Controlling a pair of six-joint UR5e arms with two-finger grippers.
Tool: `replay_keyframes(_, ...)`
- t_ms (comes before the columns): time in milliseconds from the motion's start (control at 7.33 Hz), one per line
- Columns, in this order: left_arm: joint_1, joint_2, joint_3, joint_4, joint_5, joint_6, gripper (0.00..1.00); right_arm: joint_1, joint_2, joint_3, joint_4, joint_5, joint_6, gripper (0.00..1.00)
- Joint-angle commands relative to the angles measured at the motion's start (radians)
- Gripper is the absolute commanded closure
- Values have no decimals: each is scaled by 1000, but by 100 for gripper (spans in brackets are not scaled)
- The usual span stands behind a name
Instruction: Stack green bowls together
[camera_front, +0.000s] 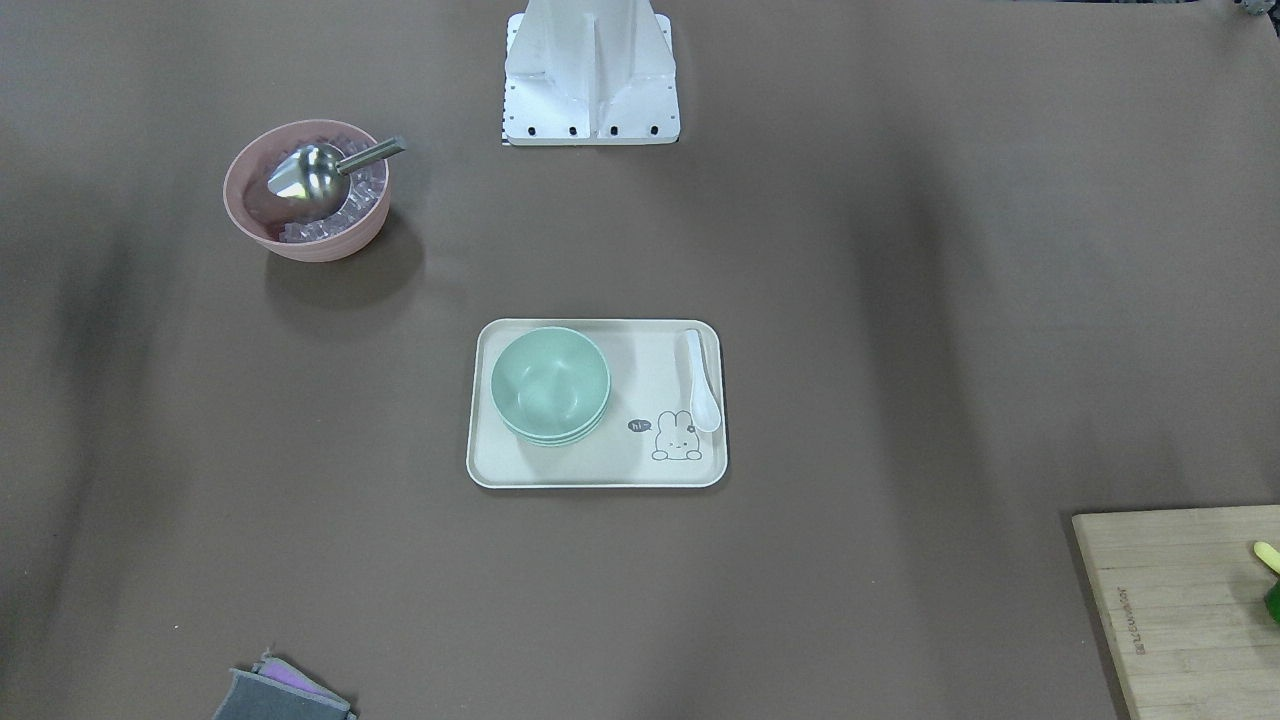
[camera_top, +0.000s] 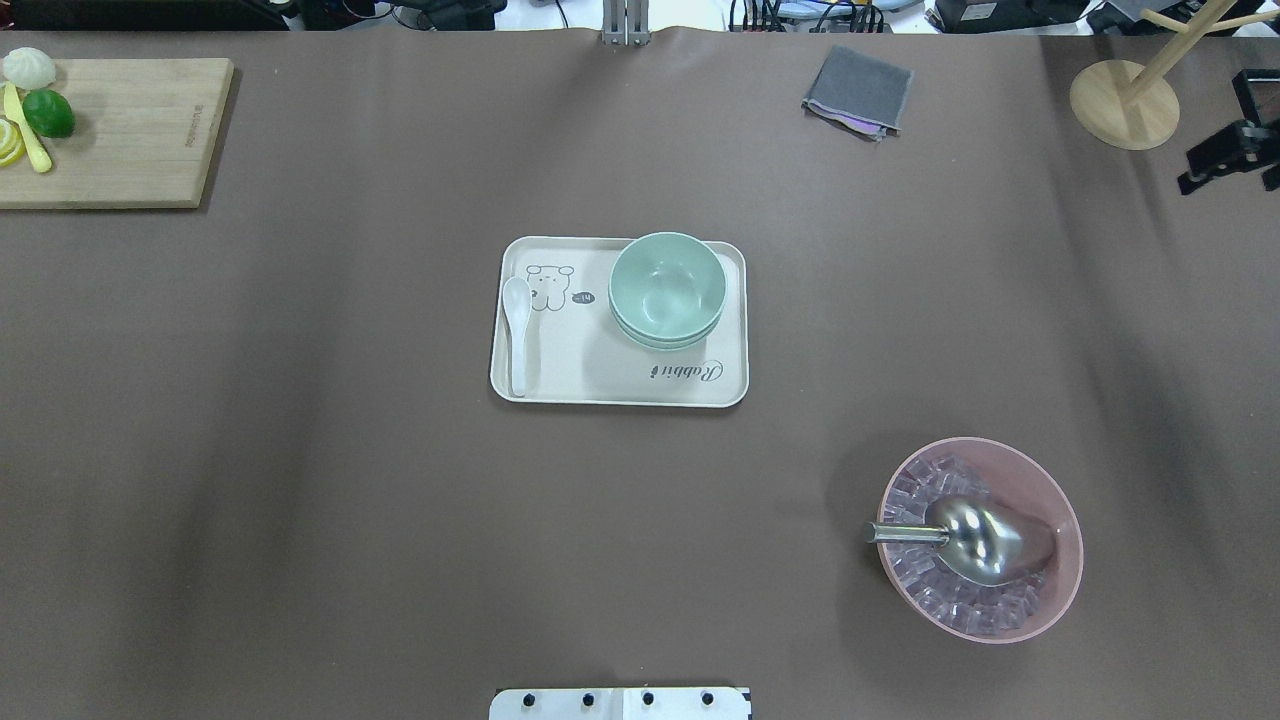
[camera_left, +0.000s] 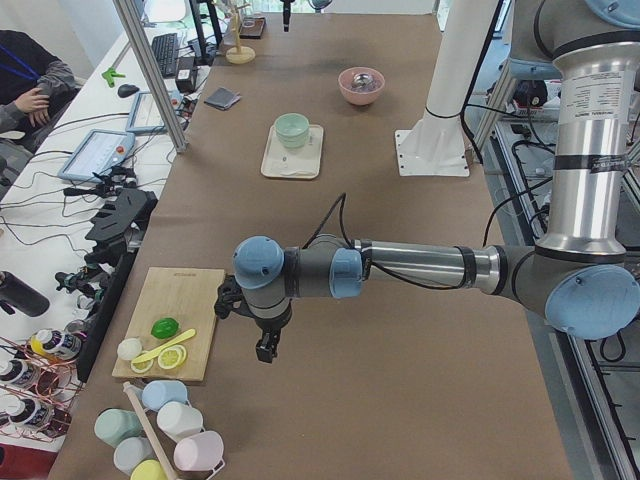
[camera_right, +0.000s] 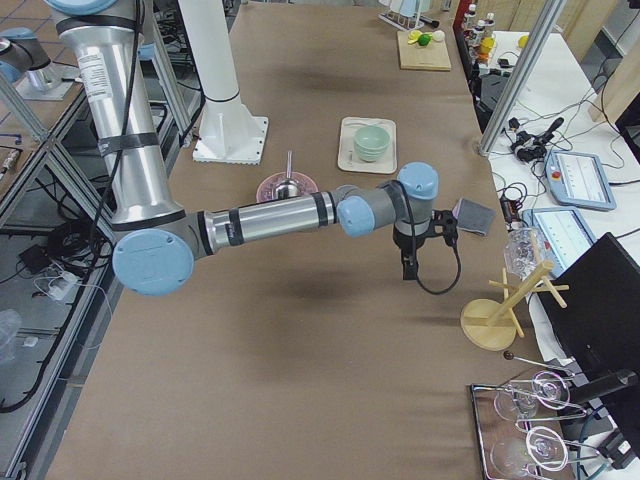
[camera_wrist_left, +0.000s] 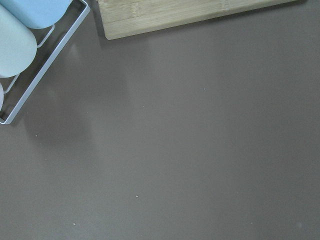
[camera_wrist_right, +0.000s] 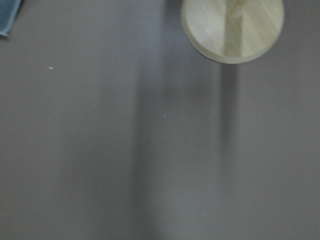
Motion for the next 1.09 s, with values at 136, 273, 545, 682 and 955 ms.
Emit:
replay_keyframes(136, -1, 2, 96, -81, 1, -3, 1, 198, -209, -12, 12, 12, -274, 0)
replay_keyframes(273, -2, 13, 102, -95, -1, 0, 1, 205, -229, -6, 14, -7, -276, 0)
replay_keyframes(545, -1, 2, 81, -97, -1, 10, 1, 205, -211, 3, 6, -14, -275, 0)
replay_keyframes(682, -3, 17, -6, -96, 1, 10, 1, 203, -199, 13, 5, -14, -268, 0)
replay_keyframes(955, -5, 43, -39, -97, -1, 10, 1, 199, -202, 16, 11, -12, -264, 0)
